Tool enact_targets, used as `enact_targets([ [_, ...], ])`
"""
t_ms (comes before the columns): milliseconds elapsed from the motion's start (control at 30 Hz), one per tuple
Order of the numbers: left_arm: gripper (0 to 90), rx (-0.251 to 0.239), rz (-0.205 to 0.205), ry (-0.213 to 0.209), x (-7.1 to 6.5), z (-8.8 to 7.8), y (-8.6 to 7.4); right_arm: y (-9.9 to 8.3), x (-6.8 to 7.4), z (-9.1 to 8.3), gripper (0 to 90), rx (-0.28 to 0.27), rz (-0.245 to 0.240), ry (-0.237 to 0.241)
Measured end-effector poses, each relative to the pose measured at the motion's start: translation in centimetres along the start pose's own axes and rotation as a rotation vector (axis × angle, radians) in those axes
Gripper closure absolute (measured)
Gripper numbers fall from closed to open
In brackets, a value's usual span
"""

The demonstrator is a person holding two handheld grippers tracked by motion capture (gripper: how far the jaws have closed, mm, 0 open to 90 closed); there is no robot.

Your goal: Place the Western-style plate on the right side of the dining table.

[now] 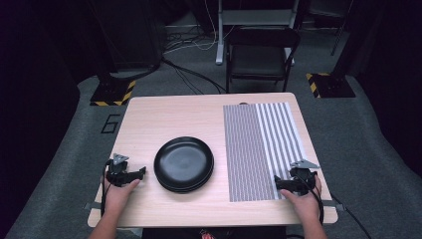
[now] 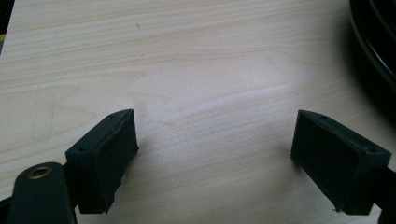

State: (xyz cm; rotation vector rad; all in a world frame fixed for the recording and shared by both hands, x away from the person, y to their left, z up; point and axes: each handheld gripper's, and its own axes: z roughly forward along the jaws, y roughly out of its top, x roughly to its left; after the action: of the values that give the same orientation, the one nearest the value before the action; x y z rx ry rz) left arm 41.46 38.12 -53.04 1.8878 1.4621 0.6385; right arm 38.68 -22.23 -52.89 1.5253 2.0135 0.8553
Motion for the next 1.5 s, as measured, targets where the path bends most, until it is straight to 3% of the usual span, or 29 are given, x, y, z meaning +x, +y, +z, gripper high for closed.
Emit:
enact_targets([
  [300,14.8,-0.001,-0.001,-0.004,0.0,0.0,0.0,0.0,0.0,0.0,0.5,-0.003,0.002,0.001],
  [467,33.0,-0.029,-0.028,0.016,0.4,-0.5,-0.2,-0.2,-0.4,-0.5,18.8,-0.049,0.042,-0.026],
  [567,38.5,-0.027,-0.032,0.018,0.5,-0.6,-0.2,-0.3,-0.5,-0.6,21.8,-0.056,0.046,-0.036],
  [633,41.4,-0.028,-0.032,0.018,0.4,-0.6,-0.2,-0.3,-0.6,-0.7,33.0,-0.067,0.049,-0.042],
  [733,43.7,-0.016,-0.043,-0.003,0.4,-0.8,-0.1,-0.3,-0.7,-0.9,38.7,-0.069,0.070,-0.045],
  [900,44.4,-0.037,-0.049,-0.041,0.1,-1.4,0.3,0.1,-0.7,-1.6,42.0,-0.098,0.062,-0.054],
  [1367,52.6,-0.050,-0.047,-0.060,0.1,-2.6,0.6,0.7,0.0,-2.2,44.9,-0.109,0.096,-0.016],
  [1500,53.6,-0.055,-0.059,-0.078,0.0,-2.9,0.7,0.9,0.4,-2.4,46.0,-0.101,0.079,-0.018],
])
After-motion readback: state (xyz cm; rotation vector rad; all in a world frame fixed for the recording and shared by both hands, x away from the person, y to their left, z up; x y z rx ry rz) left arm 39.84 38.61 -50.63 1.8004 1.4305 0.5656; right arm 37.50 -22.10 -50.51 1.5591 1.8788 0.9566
